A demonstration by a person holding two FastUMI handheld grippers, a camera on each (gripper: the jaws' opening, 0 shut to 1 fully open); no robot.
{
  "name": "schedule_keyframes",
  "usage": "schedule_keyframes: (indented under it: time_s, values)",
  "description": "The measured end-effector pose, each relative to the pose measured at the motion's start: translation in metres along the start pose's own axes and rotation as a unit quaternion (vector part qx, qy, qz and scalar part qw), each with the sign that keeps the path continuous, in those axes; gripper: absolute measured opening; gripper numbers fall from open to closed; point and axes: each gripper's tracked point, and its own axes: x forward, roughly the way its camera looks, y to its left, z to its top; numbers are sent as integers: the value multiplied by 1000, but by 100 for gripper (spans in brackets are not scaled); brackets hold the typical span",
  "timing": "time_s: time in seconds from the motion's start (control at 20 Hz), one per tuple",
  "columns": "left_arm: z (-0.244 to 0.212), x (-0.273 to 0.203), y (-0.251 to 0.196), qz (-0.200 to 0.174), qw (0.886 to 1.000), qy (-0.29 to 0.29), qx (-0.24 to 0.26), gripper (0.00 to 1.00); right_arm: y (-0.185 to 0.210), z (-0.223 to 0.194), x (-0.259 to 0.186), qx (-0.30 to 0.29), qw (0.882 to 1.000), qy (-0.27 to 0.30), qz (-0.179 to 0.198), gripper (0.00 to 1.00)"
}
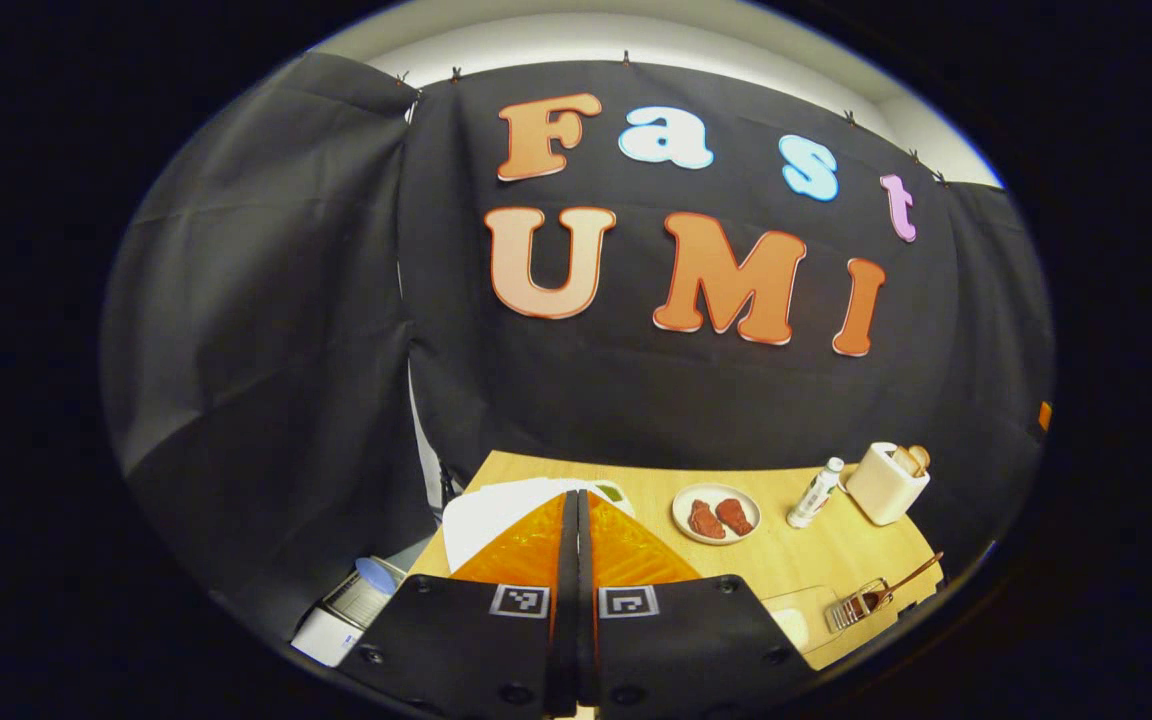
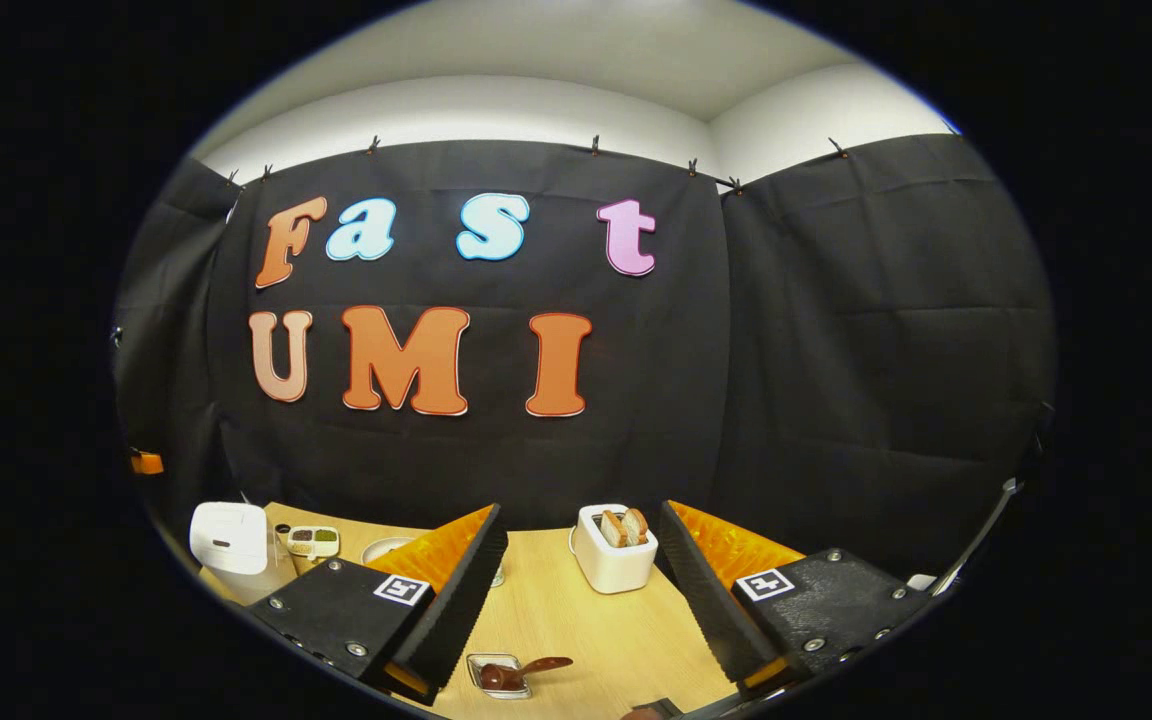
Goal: Close the left gripper, press the button to open the rice cooker; take a wooden spoon from the chopstick holder with the right hand, scoop a spoonful of rice and pour it into the rice cooker, then put the wooden spoon back into the chopstick holder.
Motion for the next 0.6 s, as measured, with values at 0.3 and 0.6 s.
schedule_keyframes:
  time_s: [0.3, 0.6]
  values:
    - [-53, 39, -6, -16, 997, 71, -1, 5, -4, -5, 5, -6, 1000, 10, -11, 96]
    - [-94, 74, 0, -13, 992, 121, -31, 4, -6, -20, 10, -6, 999, 32, -20, 96]
